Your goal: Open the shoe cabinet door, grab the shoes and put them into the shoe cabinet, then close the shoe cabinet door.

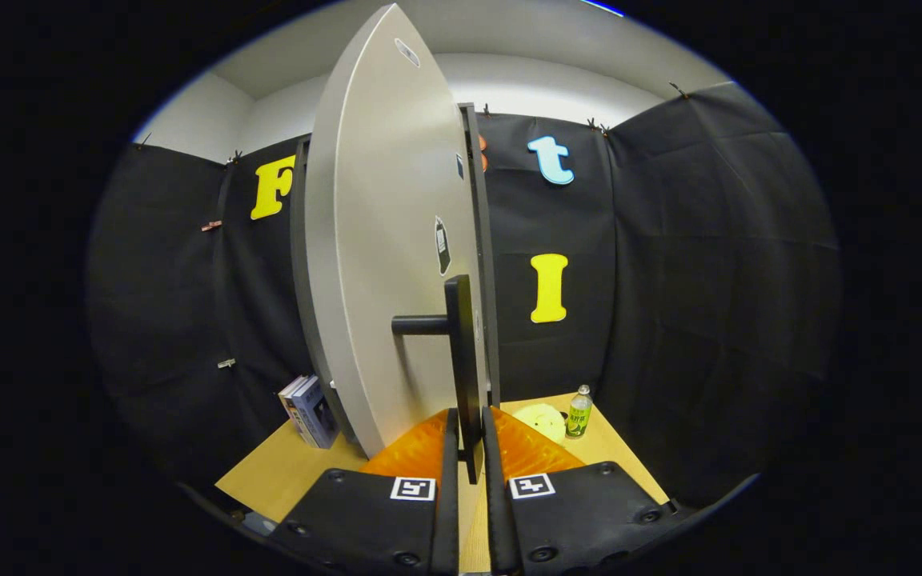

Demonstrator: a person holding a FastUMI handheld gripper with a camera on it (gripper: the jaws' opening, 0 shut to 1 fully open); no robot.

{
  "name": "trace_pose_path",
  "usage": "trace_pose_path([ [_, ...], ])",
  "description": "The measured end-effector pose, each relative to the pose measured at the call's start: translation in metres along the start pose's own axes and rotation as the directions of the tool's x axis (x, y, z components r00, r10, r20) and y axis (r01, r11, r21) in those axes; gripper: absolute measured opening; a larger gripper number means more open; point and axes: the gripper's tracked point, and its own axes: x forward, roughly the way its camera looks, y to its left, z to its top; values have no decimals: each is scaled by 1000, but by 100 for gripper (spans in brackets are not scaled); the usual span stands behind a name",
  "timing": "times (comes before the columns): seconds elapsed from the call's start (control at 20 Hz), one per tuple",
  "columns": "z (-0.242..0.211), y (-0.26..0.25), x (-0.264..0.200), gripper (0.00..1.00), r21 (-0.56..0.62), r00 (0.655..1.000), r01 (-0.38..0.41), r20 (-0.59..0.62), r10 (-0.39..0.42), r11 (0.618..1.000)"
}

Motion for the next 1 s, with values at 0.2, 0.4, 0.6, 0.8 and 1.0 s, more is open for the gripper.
trace_pose_path([
  [0.2,11,-27,-4,19,4,999,27,25,-27,1000],
  [0.4,21,-36,-13,19,88,998,9,66,-15,996],
  [0.6,19,-38,-16,20,84,997,9,80,-15,996],
  [0.8,16,-37,-23,31,46,996,42,72,-45,998],
  [1.0,8,-30,-42,42,32,992,91,88,-93,995],
])
